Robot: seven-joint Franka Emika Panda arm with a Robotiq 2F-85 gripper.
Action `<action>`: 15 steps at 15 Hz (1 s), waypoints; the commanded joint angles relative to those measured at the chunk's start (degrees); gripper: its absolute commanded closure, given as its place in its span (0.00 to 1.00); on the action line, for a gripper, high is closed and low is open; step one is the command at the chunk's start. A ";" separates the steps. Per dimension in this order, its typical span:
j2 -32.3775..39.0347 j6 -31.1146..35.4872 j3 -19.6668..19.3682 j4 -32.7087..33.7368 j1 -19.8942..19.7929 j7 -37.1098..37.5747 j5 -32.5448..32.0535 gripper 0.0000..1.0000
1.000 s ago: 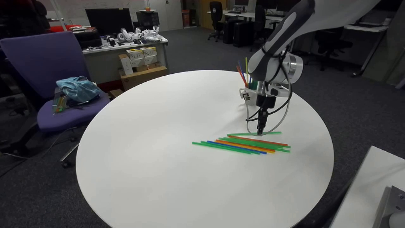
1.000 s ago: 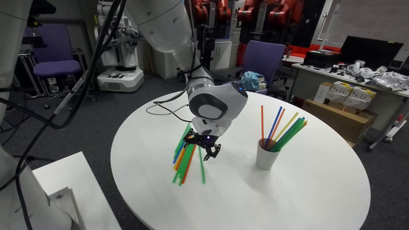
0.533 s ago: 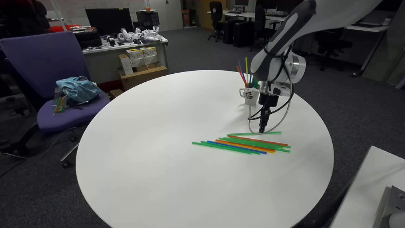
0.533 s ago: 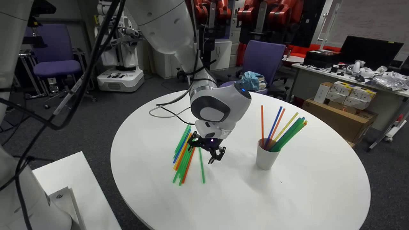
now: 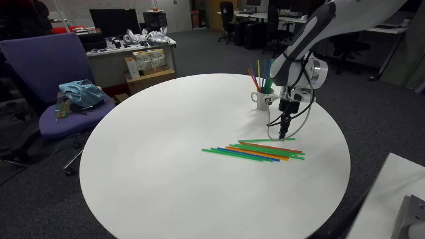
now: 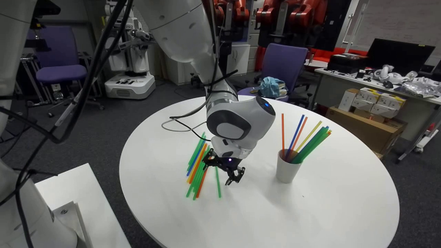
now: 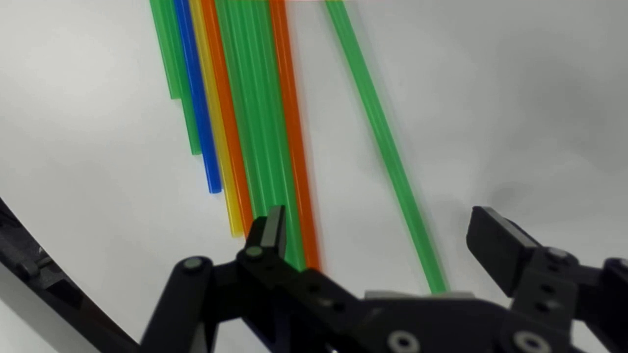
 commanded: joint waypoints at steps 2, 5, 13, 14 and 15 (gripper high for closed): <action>-1.31 0.35 0.26 -2.25 -1.08 -2.81 1.65 0.00; -1.40 0.58 0.58 -3.11 -0.62 -2.88 1.43 0.00; -1.60 0.30 1.90 -4.85 0.99 -3.76 1.05 0.00; -1.73 0.33 2.15 -5.24 1.30 -4.04 0.99 0.00; -1.79 0.40 2.35 -5.56 1.62 -4.29 0.97 0.00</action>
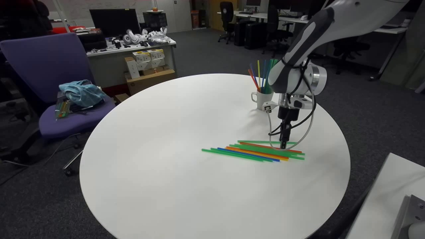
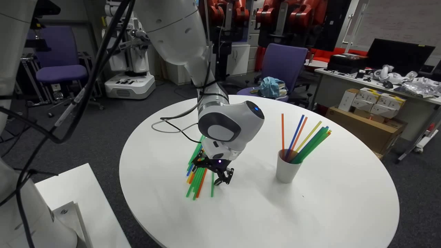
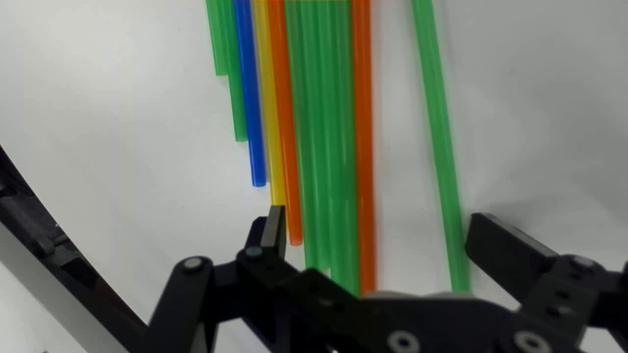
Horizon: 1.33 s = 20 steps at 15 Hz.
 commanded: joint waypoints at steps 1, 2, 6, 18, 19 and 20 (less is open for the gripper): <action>-1.76 0.38 0.84 -2.88 0.89 -2.58 0.94 0.00; -1.78 0.36 1.00 -3.11 1.19 -2.69 0.96 0.00; -1.78 0.19 1.39 -3.57 2.02 -2.83 0.96 0.00; -10.75 8.38 -0.46 -12.49 -0.13 -11.28 1.41 0.00; -11.73 8.21 -1.07 -13.51 -0.33 -12.03 1.05 0.00; -12.72 8.02 -1.91 -14.63 -0.41 -12.51 0.30 0.00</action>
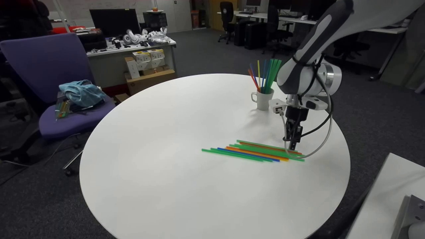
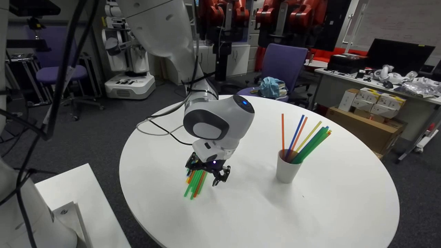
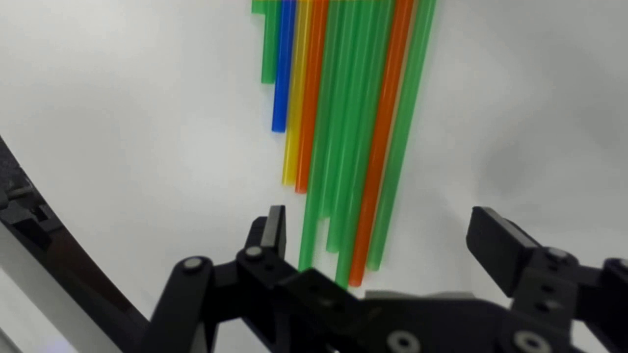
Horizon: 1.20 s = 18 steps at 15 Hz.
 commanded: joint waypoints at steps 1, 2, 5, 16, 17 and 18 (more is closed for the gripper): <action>-6.87 1.04 -2.26 -6.83 -0.92 -3.59 -0.84 0.00; -7.63 0.87 -3.18 -7.74 -0.77 -3.44 -1.79 0.00; -9.63 -0.31 -5.57 -10.51 -0.09 -2.56 -6.19 0.00; -7.66 -6.66 -4.43 -10.83 3.22 0.56 -11.55 0.00; -7.26 -6.31 -4.31 -10.62 3.41 0.73 -11.29 0.00; -6.65 -5.89 -4.06 -10.31 3.42 0.78 -10.81 0.00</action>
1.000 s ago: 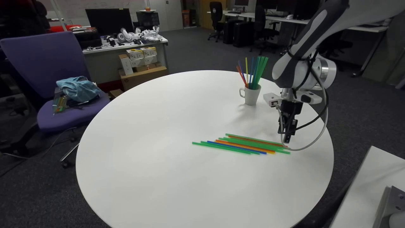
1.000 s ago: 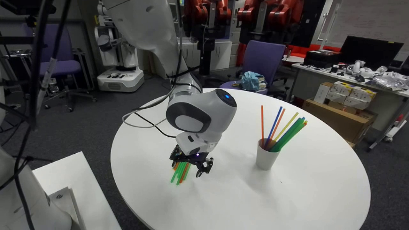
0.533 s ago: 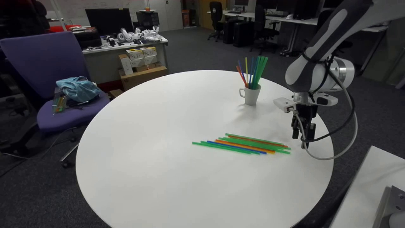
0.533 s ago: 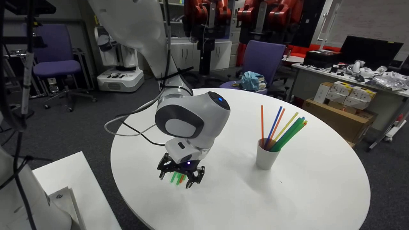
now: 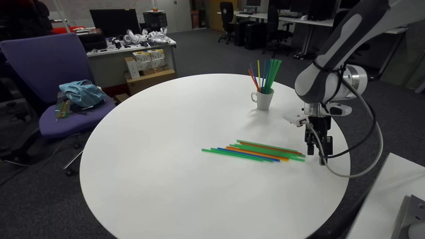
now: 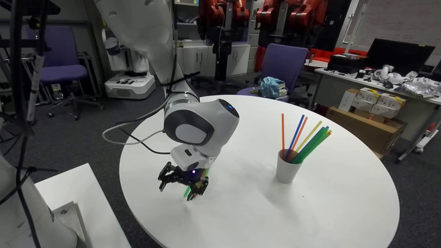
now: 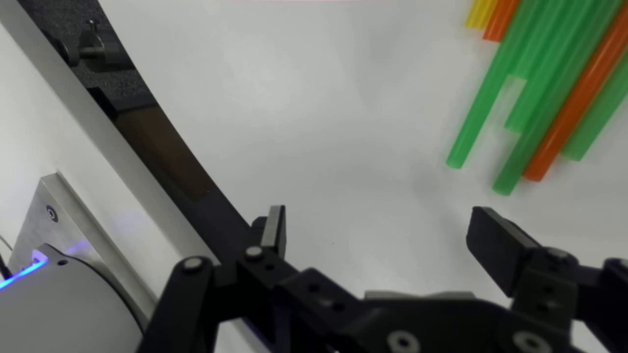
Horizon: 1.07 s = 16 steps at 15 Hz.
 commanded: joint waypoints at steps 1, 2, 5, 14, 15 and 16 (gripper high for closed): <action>0.41 0.11 0.70 0.32 0.16 1.57 -0.09 0.00; 0.87 -0.02 0.82 0.56 0.24 1.82 0.01 0.00; 1.89 0.65 1.09 0.84 0.36 1.82 0.18 0.00; 3.95 3.94 1.74 1.49 0.12 0.34 1.32 0.00; 4.03 4.22 1.90 1.54 0.09 0.13 1.44 0.00; 4.09 4.65 1.99 1.53 0.15 0.16 1.45 0.00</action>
